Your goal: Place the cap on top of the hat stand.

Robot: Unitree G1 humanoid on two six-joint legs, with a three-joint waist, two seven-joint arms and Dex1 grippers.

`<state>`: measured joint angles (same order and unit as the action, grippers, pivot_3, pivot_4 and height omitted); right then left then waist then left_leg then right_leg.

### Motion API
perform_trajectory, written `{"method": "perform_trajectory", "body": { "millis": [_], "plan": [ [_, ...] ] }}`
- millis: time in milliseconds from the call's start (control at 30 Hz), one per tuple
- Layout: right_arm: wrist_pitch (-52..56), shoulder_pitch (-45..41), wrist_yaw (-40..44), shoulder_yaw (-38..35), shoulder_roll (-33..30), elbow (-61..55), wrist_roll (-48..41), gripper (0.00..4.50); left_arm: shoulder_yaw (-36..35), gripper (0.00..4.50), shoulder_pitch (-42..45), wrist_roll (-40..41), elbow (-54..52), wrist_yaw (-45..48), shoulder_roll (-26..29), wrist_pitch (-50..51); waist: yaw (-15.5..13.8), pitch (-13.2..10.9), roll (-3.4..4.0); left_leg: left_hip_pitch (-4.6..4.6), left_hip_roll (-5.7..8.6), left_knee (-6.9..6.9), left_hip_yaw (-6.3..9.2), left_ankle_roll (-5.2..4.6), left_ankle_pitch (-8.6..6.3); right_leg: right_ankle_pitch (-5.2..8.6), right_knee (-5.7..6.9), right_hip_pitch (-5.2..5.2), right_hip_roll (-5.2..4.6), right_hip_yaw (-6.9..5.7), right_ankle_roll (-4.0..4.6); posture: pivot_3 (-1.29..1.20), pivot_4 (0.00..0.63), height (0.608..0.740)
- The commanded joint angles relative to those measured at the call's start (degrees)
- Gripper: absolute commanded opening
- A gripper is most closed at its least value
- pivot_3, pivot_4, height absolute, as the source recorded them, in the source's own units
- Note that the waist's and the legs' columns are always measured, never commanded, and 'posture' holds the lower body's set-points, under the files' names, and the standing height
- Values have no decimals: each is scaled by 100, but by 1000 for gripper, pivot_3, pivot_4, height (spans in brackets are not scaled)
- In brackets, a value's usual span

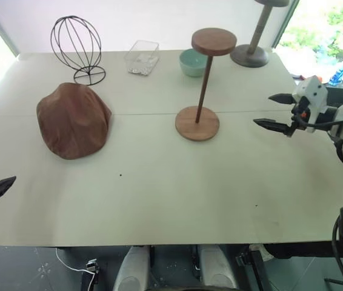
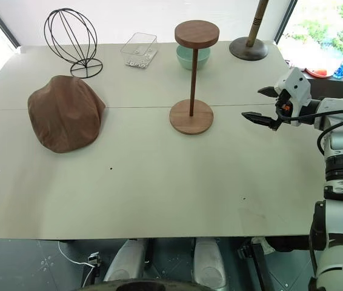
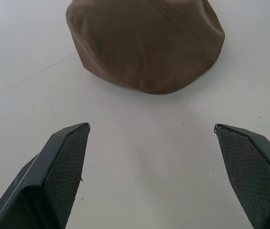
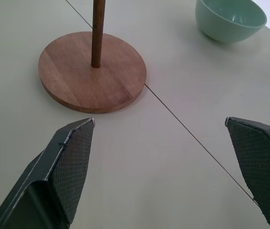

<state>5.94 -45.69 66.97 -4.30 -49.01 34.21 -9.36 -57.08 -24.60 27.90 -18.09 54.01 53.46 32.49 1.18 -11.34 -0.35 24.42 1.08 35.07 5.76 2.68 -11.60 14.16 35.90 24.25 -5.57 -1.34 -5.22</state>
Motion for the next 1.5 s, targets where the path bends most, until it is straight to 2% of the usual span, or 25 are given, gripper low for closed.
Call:
{"method": "perform_trajectory", "body": {
  "millis": [33, 333, 433, 600, 700, 900, 1033, 1133, 1233, 1400, 1500],
  "plan": [
    [-46, -42, -17, -124, -54, -193, -100, 4500, -171, 4371, 64, -40, 17, 49, 98, -79, -1, 0, 0, -2, 0, 3, -2, 0, 0, 0, 5, 1, 0, 3, 0, 0, 150, 740],
    [-104, -201, -41, -123, -27, 10, -78, 4500, 60, 4371, 441, -112, 93, 59, 231, -103, 2, 1, -1, -24, -24, 6, -78, 0, 1, 0, 24, 4, 4, 48, -1, 0, 150, 740],
    [183, -266, 155, -142, -54, -134, -234, 4500, 280, 4371, 687, 15, 48, 56, 288, 51, -1, 1, -2, -33, -23, 6, -101, -1, 1, -3, 24, 4, 4, 70, -6, 0, 150, 740],
    [443, -112, 443, -34, -217, -906, -279, 4500, 699, 4371, 918, -76, -142, 203, 423, -147, 3, 0, -2, -40, -24, 6, -115, -1, 1, -7, 27, 4, 7, 85, -12, 0, 150, 740],
    [891, -60, 697, 10, -339, -1675, -458, 4500, 1131, 4371, 1070, -397, -241, 225, 618, -489, -1, 0, -2, -43, -32, 6, -120, -1, 1, -7, 29, 7, 13, 88, -13, 0, 150, 740],
    [2788, -194, 638, 91, -436, -3537, -1201, 4500, 2747, 4371, 1772, -1747, -246, -420, 1084, -1395, -18, 1, -3, -53, -60, 8, -127, -1, 1, -15, 34, 7, 41, 100, 1, 0, 150, 740],
    [4307, -322, 312, -88, -450, -4646, -2086, 4500, 3922, 4371, 2413, -2607, -222, -985, 1015, -1570, -24, 1, -4, -60, -73, 8, -130, -1, 1, -20, 37, 7, 55, 105, 9, 0, 150, 740],
    [4998, -380, -17, -227, -415, -5108, -2558, 4500, 4551, 4371, 2716, -3170, -48, -1327, 879, -1586, -24, 1, -5, -61, -78, 8, -133, -1, 1, -22, 37, 8, 60, 105, 9, 0, 150, 740],
    [5233, -263, -309, -306, -394, -5404, -2797, 4500, 5052, 4371, 3042, -3411, 88, -1503, 589, -1074, -32, 1, -5, -60, -79, 8, -135, -2, 1, -23, 37, 8, 62, 105, 8, 0, 150, 740],
    [5301, -133, -912, -319, -151, -5455, -2879, 4500, 6037, 4371, 3846, -4880, 784, -2301, 449, -1517, -41, 4, -20, -61, -82, 18, -137, -3, 1, -36, 41, 8, 70, 107, 3, 0, 150, 740],
    [5334, -167, -1100, -362, -96, -5481, -2988, 4500, 6298, 4371, 3997, -5270, 920, -2503, 304, -1599, -37, 4, -20, -61, -82, 22, -140, -3, 2, -38, 41, 8, 69, 113, 4, 0, 150, 740]
  ]
}}
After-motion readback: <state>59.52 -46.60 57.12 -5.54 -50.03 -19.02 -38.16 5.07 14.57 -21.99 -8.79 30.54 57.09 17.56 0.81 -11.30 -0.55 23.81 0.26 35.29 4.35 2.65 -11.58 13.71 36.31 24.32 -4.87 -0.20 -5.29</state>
